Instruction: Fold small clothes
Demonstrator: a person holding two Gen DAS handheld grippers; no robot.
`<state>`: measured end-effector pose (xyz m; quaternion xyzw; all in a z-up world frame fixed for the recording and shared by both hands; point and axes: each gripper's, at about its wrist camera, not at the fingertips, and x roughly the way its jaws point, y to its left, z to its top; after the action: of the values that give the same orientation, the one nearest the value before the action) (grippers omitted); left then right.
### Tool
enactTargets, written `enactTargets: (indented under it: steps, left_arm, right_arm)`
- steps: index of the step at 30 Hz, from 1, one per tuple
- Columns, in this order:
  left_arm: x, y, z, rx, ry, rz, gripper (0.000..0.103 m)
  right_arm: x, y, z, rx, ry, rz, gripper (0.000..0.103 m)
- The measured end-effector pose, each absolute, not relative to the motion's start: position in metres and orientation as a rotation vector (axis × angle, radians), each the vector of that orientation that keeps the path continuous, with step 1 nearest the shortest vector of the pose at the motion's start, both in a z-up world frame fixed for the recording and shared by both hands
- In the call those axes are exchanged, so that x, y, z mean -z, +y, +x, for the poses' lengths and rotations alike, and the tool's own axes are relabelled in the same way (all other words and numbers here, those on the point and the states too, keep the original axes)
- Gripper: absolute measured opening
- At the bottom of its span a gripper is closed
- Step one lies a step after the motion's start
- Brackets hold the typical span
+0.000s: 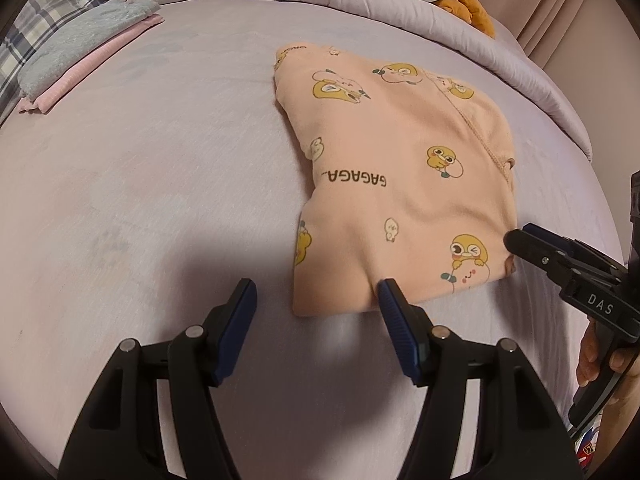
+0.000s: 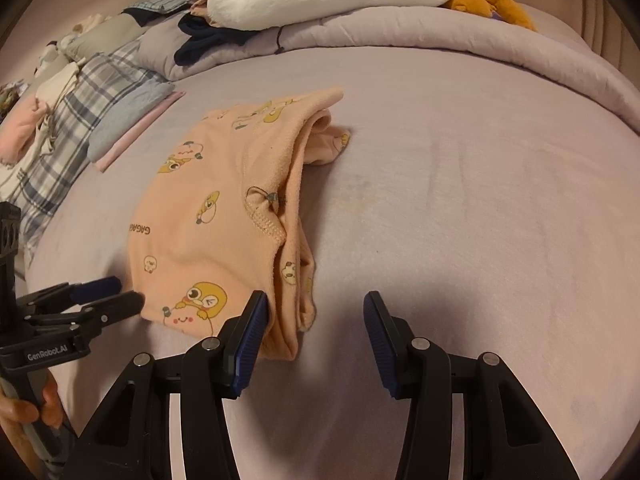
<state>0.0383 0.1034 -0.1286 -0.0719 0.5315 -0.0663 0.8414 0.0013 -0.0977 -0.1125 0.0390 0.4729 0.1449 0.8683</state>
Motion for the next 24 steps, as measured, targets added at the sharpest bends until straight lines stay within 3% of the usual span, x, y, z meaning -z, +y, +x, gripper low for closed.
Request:
enactTargets:
  steps: [10,24]
  left_arm:
    - [0.120,0.105,0.022,0.119,1.108,-0.169,0.064]
    - [0.092,0.095,-0.006,0.105,1.044,-0.182,0.078]
  right_arm:
    - [0.107,-0.107,-0.008,-0.279,0.978,0.096,0.049]
    - [0.085,-0.110,-0.047,-0.324,0.918,0.106,0.049]
